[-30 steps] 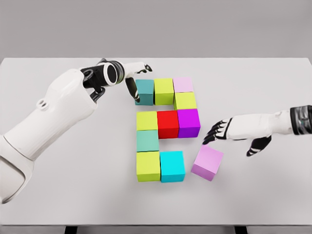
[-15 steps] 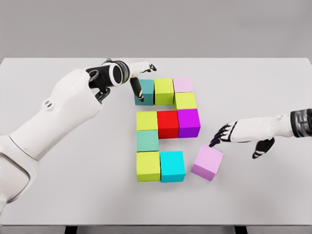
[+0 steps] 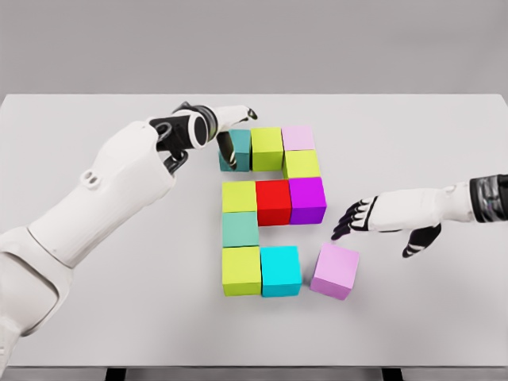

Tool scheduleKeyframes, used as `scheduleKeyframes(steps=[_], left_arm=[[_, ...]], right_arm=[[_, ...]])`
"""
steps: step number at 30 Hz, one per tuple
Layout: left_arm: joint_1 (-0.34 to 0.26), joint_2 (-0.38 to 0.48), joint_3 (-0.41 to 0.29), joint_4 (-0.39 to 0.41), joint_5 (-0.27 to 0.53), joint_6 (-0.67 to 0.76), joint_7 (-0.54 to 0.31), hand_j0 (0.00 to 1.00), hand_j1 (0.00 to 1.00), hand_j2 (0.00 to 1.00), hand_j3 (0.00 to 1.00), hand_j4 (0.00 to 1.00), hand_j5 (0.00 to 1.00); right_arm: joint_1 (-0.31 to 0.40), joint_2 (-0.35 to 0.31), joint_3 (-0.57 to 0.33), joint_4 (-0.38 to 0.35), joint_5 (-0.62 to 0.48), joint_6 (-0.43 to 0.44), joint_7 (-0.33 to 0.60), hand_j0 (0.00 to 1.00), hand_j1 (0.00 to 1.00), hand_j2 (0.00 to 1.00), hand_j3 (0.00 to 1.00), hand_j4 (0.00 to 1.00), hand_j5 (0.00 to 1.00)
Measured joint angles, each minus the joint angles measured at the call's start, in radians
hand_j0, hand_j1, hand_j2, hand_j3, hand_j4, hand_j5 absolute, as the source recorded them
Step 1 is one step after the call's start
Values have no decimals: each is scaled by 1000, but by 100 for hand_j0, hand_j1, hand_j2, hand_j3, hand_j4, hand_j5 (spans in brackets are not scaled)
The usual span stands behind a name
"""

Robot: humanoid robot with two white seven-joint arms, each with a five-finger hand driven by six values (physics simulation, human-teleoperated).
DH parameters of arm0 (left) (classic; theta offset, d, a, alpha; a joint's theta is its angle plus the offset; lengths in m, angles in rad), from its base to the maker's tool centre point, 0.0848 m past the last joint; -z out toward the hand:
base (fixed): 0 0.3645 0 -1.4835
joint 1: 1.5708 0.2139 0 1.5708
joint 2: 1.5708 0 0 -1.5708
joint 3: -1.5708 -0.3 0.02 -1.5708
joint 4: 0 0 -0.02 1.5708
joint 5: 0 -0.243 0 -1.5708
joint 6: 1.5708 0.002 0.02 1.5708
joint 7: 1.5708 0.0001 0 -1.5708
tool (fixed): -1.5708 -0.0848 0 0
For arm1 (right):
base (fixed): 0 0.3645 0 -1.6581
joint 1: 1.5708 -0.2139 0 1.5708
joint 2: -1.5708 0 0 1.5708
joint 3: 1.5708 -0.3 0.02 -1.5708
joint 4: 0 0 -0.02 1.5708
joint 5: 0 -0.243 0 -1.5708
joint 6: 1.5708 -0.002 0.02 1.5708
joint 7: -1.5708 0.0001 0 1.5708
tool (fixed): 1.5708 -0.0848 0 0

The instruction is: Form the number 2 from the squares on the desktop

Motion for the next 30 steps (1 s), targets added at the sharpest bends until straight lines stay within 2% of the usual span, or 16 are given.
scheduleKeyframes(steps=[3,7,10,12,17,23,30], left_arm=[[0,-4,4,-3,-10,0,0,99,99,99,99,99,99],[0,-6,6,-4,-15,0,0,99,99,99,99,99,99],[2,-7,6,-4,-18,0,0,99,99,99,99,99,99],[9,-7,10,-4,-29,0,0,99,99,99,99,99,99],[11,-11,17,-4,-41,0,0,99,99,99,99,99,99],[14,-17,18,-5,-51,0,0,99,99,99,99,99,99],[15,-23,27,-4,-80,0,0,99,99,99,99,99,99]], right_arm=[[0,-39,-22,-7,-33,0,0,100,100,100,100,100,100],[11,-173,-28,-76,-55,0,0,100,100,100,100,100,100],[15,-251,1,-113,-59,0,0,100,100,100,100,100,100],[18,-275,35,-124,-54,0,0,100,100,100,100,100,100],[31,-282,68,-131,-34,0,0,100,100,100,100,100,100],[21,-229,74,-132,-28,0,0,100,100,100,100,100,100],[19,-215,74,-135,-27,0,0,100,100,100,100,100,100]])
